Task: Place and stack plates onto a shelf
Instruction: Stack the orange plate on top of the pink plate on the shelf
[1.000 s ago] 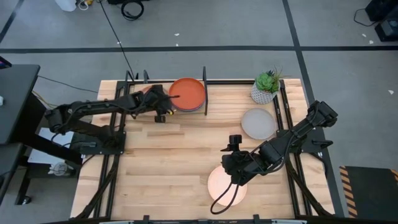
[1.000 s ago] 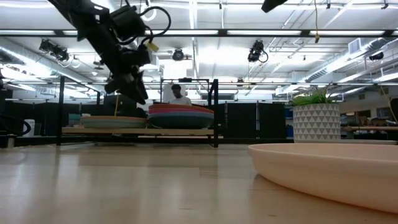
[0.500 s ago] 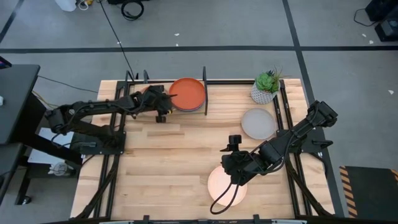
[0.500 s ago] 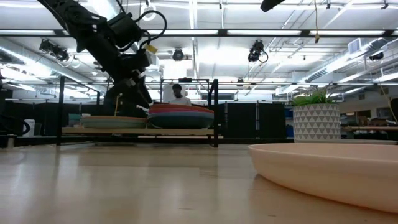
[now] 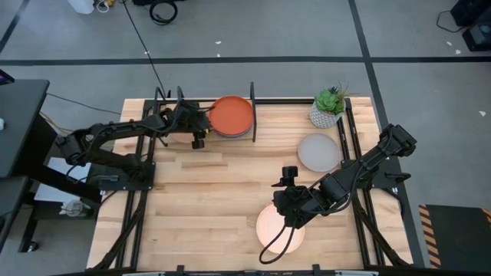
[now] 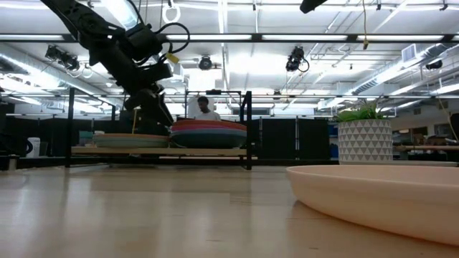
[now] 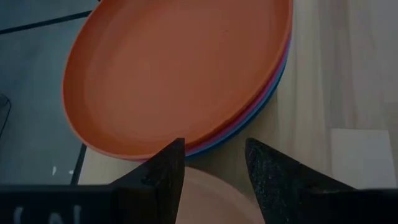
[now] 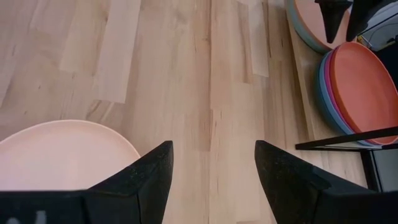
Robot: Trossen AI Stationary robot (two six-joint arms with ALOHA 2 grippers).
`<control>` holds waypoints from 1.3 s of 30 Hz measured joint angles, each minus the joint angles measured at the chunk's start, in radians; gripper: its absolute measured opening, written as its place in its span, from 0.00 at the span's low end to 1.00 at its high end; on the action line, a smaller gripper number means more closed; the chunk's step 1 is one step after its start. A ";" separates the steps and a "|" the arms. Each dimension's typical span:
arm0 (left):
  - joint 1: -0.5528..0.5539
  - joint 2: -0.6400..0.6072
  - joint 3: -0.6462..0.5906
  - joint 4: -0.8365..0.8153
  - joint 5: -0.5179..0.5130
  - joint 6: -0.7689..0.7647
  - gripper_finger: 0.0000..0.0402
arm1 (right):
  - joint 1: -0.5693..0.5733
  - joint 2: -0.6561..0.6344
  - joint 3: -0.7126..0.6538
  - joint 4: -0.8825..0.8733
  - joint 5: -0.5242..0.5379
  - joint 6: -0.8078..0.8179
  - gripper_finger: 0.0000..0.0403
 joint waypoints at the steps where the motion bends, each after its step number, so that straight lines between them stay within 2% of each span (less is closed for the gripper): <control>1: 0.000 0.000 0.000 0.000 0.001 0.000 0.44 | 0.000 0.000 0.000 0.000 0.000 0.000 0.58; 12: 0.000 0.023 0.000 -0.004 0.027 -0.026 0.44 | 0.000 0.000 0.000 0.012 0.000 0.000 0.58; 25: 0.025 -0.038 0.000 0.026 0.027 0.001 0.44 | -0.010 0.000 0.000 0.022 0.000 -0.028 0.58; 31: 0.081 -0.038 0.000 0.154 0.026 -0.100 0.44 | -0.024 0.000 0.000 0.042 -0.001 -0.053 0.58; 39: 0.124 0.056 0.001 0.153 0.036 -0.184 0.44 | -0.025 0.000 0.000 0.042 -0.008 -0.053 0.58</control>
